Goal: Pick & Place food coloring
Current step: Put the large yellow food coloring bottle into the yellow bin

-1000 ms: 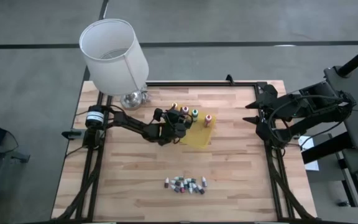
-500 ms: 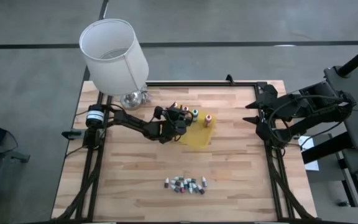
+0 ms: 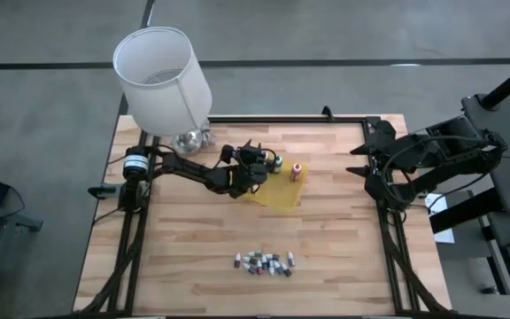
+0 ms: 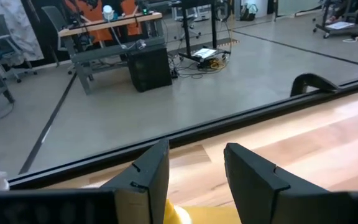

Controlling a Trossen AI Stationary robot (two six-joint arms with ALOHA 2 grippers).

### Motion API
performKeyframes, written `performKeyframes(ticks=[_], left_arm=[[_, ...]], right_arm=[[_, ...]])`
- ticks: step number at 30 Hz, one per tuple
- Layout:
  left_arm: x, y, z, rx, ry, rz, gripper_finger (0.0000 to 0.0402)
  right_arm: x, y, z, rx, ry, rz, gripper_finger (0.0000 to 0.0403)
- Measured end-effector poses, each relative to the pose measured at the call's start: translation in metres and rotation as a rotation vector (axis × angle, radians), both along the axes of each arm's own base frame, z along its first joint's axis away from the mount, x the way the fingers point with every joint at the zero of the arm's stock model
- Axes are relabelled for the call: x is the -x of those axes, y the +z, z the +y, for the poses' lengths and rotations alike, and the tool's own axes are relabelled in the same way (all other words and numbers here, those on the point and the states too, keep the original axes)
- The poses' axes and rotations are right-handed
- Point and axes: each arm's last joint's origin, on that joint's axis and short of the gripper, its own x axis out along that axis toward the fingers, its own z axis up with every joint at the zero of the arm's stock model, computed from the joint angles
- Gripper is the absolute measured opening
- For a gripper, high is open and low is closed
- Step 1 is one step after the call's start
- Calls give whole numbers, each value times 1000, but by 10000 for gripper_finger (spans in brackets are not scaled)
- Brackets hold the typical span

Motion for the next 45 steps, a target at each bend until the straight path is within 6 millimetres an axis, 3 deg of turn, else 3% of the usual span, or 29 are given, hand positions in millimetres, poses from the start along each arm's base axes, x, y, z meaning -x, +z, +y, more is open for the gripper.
performKeyframes(ticks=[4,13,21,25,31,34,41,45], left_arm=[[-3,10,-5,1,-34,-12,128],[1,74,-52,-29,-206,49,128],[34,119,-72,207,-649,128,128],[55,139,-66,289,-815,210,128],[83,147,-42,432,-988,352,128],[91,149,-35,443,-974,390,128],[97,158,-31,481,-855,264,128],[98,156,-31,520,-967,298,128]], right_arm=[[0,0,0,0,0,2,224],[1,0,0,2,1,3,224],[1,0,0,1,0,2,224],[1,0,0,2,1,4,224],[1,0,0,2,0,4,224],[1,0,0,2,-1,4,224],[1,0,0,5,-3,1,224],[0,1,-1,27,-24,-12,224]])
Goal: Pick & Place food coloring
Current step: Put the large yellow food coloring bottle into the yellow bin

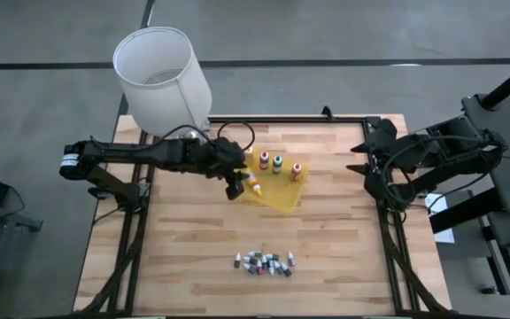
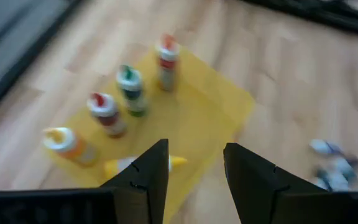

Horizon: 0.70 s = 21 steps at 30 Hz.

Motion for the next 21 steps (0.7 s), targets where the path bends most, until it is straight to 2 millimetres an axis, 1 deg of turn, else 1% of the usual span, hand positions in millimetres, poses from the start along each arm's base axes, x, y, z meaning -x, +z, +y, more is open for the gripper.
performKeyframes(ticks=[3,6,11,14,21], left_arm=[[0,-5,3,1,-109,44,128],[-1,-12,11,-35,-198,102,128],[2,-26,26,-104,-300,234,128],[-1,-33,34,-137,-340,271,128],[-12,-48,38,-209,-474,328,128]], right_arm=[[0,0,-1,21,-19,-7,224],[0,0,-1,29,-27,-10,224],[0,1,-1,24,-33,-14,224],[0,1,-1,18,-39,-17,224],[0,1,-1,-10,-67,-28,224]])
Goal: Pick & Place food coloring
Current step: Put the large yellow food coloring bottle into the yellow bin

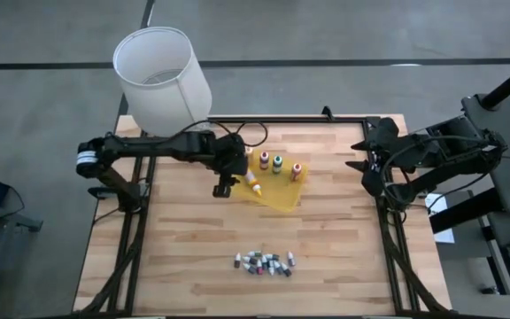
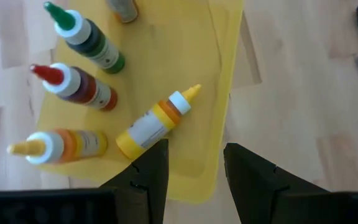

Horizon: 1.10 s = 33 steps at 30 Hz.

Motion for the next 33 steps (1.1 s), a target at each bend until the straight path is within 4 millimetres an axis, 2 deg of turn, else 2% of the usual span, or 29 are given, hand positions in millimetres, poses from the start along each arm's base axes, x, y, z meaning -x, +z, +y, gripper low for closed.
performKeyframes(ticks=[5,12,18,29,33], left_arm=[[-13,-5,3,-37,-68,21,128],[-42,-11,12,-83,-149,55,128],[-61,-31,18,-90,-242,207,125],[-80,-54,19,-163,-416,258,115],[-84,-60,20,-195,-425,266,115]], right_arm=[[0,0,0,-2,-2,-1,224],[0,0,0,-2,-2,-1,224],[0,0,0,-4,-1,-5,224],[-1,0,0,-5,-1,-8,224],[-1,0,0,-5,0,-7,224]])
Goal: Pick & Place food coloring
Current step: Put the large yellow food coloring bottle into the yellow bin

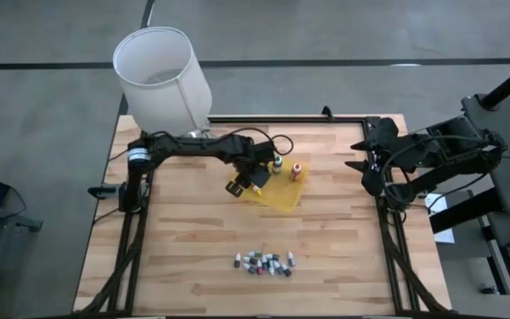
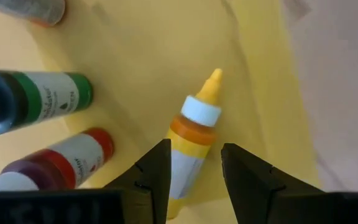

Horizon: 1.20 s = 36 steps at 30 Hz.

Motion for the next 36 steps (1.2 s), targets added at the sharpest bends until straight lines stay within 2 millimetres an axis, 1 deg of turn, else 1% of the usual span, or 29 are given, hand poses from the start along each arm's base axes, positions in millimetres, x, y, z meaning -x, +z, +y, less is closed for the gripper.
performKeyframes(ticks=[8,17,20,25,27,32,36], left_arm=[[-2,0,-3,7,-10,-11,115],[-4,0,-12,-13,-107,-20,116],[-5,0,-12,-17,-112,-32,132],[-7,1,-13,-32,-115,-45,182],[-7,1,-13,-37,-125,-42,195],[-7,1,-13,-70,-217,-48,202],[-10,1,-13,-80,-233,-68,202]], right_arm=[[0,0,0,0,0,0,224],[0,0,0,-1,1,0,224],[0,0,0,-2,2,1,224],[0,0,0,-3,3,1,224],[0,0,0,-3,3,1,224],[0,0,0,-4,2,1,224],[0,0,0,-23,-17,-6,224]])
